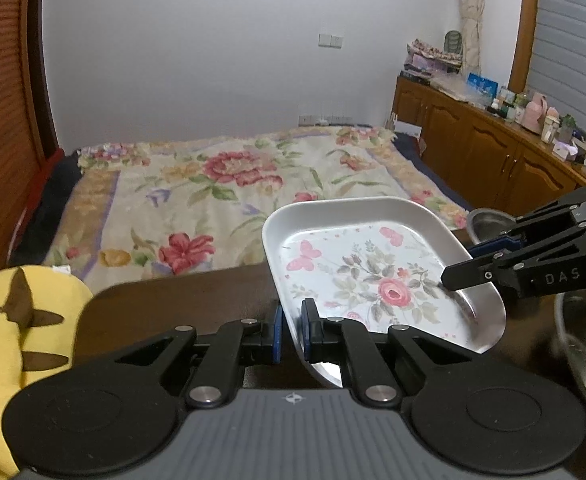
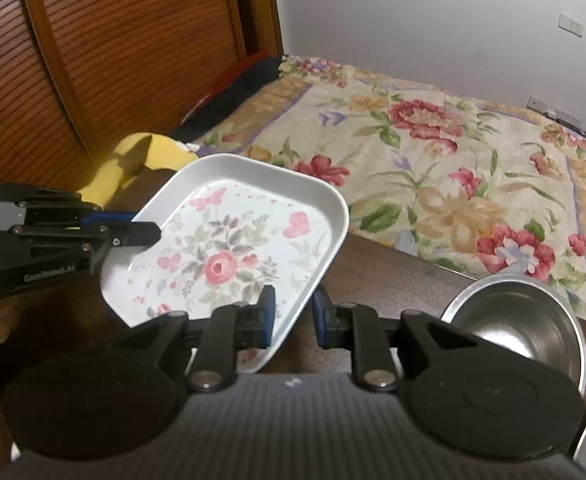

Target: Organize plates and bowls

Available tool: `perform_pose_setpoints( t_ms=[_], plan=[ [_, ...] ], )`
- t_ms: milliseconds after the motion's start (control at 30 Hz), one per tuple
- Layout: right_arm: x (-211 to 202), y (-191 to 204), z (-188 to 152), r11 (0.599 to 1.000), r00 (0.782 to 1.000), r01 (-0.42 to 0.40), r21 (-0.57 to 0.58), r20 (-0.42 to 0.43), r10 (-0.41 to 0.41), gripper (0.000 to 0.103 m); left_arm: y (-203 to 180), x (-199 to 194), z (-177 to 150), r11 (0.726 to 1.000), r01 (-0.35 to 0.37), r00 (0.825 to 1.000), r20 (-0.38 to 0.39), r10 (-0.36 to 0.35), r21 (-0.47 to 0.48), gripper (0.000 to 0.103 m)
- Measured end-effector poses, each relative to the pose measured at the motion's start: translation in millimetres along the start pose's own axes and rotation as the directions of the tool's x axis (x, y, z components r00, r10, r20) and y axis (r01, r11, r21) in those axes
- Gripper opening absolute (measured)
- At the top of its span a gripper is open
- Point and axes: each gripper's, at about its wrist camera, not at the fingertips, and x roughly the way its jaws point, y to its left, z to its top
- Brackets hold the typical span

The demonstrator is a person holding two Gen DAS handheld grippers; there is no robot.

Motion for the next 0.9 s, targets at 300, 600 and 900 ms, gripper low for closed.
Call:
perform_pose_setpoints(
  t_ms=[300,600,900],
  plan=[
    [-34.4,9.9,-10.7,1.0,0.999,0.0,-0.001,0.051,0.0,0.022,-12.3,-35.3,-5.5,1.0,-0.002,1.0,0.028,0.002,-0.005,0.01],
    [-56.6,15.2,-26.2,1.0,0.997,-0.008,0.004,0.083,0.007,0.022,-31.5,-63.7,-15.0,1.0,-0.016,0.998,0.055,0.015,0.017,0.01],
    [-75.7,22.2,-41.2,1.0,0.994,-0.009,-0.002,0.106,0.009,0.022,-45.4,-85.8,-26.5,0.999,-0.023,0.997,0.07,0.021,0.033,0.01]
  ],
)
